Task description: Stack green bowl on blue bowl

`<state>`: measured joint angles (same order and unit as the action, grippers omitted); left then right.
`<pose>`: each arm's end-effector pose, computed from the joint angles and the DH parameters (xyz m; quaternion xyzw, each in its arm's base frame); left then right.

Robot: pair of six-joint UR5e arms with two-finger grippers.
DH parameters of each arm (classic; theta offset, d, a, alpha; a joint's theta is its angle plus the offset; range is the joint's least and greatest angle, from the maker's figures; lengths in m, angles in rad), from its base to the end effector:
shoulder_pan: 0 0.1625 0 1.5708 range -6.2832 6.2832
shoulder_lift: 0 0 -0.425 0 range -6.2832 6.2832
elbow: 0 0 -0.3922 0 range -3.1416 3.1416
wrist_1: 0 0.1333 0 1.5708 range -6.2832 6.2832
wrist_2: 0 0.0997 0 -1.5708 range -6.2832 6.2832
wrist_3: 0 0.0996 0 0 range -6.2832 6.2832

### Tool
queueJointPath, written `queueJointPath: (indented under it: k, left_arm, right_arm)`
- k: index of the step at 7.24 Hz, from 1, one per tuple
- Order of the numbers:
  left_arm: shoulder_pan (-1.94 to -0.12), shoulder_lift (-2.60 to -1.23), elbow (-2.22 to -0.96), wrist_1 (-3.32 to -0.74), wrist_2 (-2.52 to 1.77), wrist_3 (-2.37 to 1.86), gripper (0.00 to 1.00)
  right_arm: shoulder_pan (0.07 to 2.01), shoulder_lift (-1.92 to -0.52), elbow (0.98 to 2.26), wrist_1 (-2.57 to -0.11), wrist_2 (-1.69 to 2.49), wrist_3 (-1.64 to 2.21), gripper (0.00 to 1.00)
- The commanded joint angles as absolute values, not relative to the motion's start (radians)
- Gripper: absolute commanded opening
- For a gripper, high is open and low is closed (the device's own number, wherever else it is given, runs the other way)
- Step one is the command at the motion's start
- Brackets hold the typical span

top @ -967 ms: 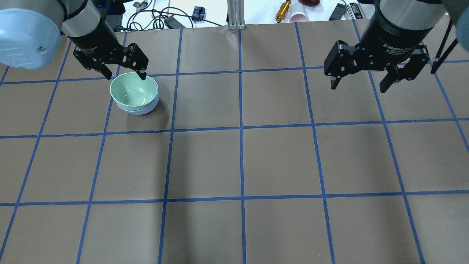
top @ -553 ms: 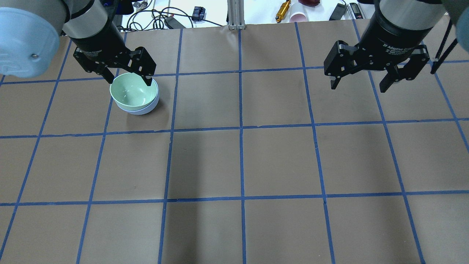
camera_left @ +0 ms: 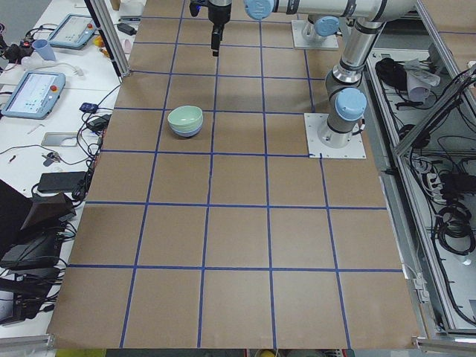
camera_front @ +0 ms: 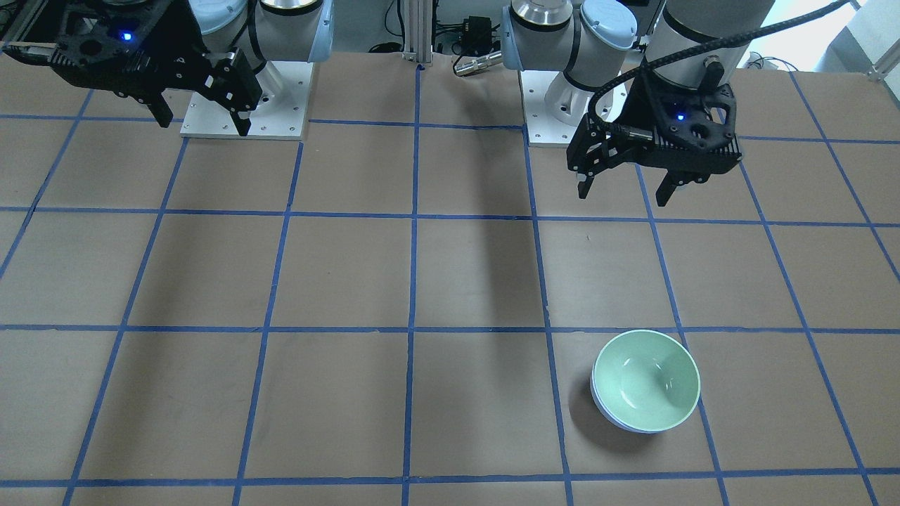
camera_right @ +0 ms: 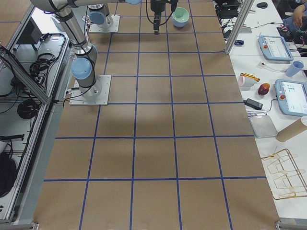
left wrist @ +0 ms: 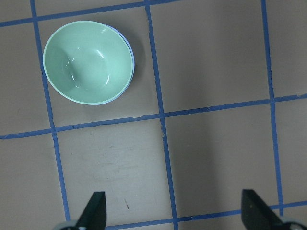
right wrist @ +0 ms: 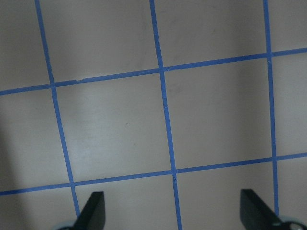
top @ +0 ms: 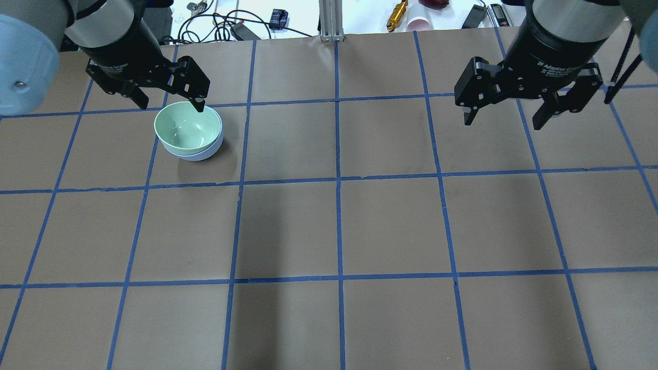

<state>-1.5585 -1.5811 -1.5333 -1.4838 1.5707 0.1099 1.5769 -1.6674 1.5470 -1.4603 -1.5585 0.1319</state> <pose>-0.1271 -0.5084 0.5105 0.0487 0.9972 -0.0570 0.0034 0.1373 -0.4482 0.5340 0.0628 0.9980 -0.0045 0.0065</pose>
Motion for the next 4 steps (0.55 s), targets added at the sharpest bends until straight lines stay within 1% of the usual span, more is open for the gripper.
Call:
queueJointPath:
  k: [1, 4]
  left_arm:
    - [-1.533, -1.58, -1.535, -1.457, 1.572, 0.104, 1.0]
    - [-1.531, -1.575, -1.558, -1.471, 1.572, 0.106, 1.0]
  right_arm:
    - [1.577, -1.667, 1.546, -1.46, -1.559, 0.132, 1.0]
    - [1.577, -1.667, 1.546, -1.46, -1.559, 0.132, 1.0]
